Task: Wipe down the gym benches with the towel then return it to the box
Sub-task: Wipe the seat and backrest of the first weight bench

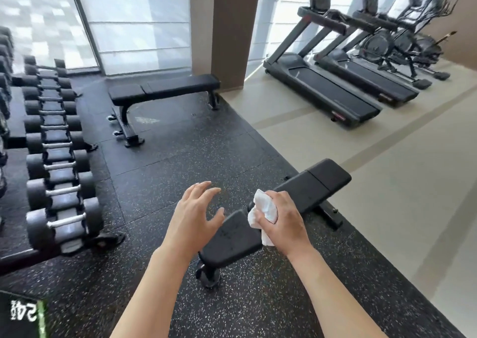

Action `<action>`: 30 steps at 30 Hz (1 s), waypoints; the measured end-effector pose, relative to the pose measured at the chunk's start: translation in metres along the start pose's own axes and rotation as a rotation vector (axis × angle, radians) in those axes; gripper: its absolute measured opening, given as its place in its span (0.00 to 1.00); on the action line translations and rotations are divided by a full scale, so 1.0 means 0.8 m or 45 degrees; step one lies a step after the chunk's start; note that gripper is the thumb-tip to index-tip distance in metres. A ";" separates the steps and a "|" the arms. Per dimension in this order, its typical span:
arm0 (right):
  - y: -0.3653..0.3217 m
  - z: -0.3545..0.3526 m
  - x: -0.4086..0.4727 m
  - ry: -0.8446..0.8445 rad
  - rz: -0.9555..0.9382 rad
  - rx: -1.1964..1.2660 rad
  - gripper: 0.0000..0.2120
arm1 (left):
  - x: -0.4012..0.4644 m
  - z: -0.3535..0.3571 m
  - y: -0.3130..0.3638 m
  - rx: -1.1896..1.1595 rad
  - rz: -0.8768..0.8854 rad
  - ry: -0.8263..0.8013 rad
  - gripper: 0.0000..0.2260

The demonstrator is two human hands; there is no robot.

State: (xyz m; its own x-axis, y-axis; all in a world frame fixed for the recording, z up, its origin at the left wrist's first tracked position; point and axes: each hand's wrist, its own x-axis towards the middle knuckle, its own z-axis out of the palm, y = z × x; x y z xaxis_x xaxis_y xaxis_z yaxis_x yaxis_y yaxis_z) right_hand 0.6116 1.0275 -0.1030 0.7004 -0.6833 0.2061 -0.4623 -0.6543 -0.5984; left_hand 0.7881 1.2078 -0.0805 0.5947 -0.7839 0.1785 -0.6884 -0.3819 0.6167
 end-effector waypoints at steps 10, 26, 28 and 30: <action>0.104 -0.022 0.051 -0.152 -0.163 0.161 0.24 | -0.003 0.088 0.078 0.135 -0.208 0.055 0.23; 0.124 -0.071 0.033 -0.123 -0.147 0.136 0.24 | 0.019 0.098 0.106 0.113 -0.128 0.082 0.23; 0.123 -0.078 0.032 -0.112 -0.128 0.094 0.24 | 0.019 0.099 0.101 0.111 -0.126 0.063 0.23; 0.121 -0.083 0.030 -0.088 -0.132 0.079 0.23 | 0.018 0.099 0.095 0.090 -0.135 0.065 0.23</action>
State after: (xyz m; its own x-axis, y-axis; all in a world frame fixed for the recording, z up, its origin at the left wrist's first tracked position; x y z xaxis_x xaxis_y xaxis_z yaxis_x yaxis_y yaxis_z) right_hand 0.5475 0.9264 -0.1041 0.7793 -0.5877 0.2173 -0.3522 -0.6977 -0.6238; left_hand 0.7113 1.1290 -0.0923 0.6850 -0.7118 0.1550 -0.6469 -0.4965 0.5788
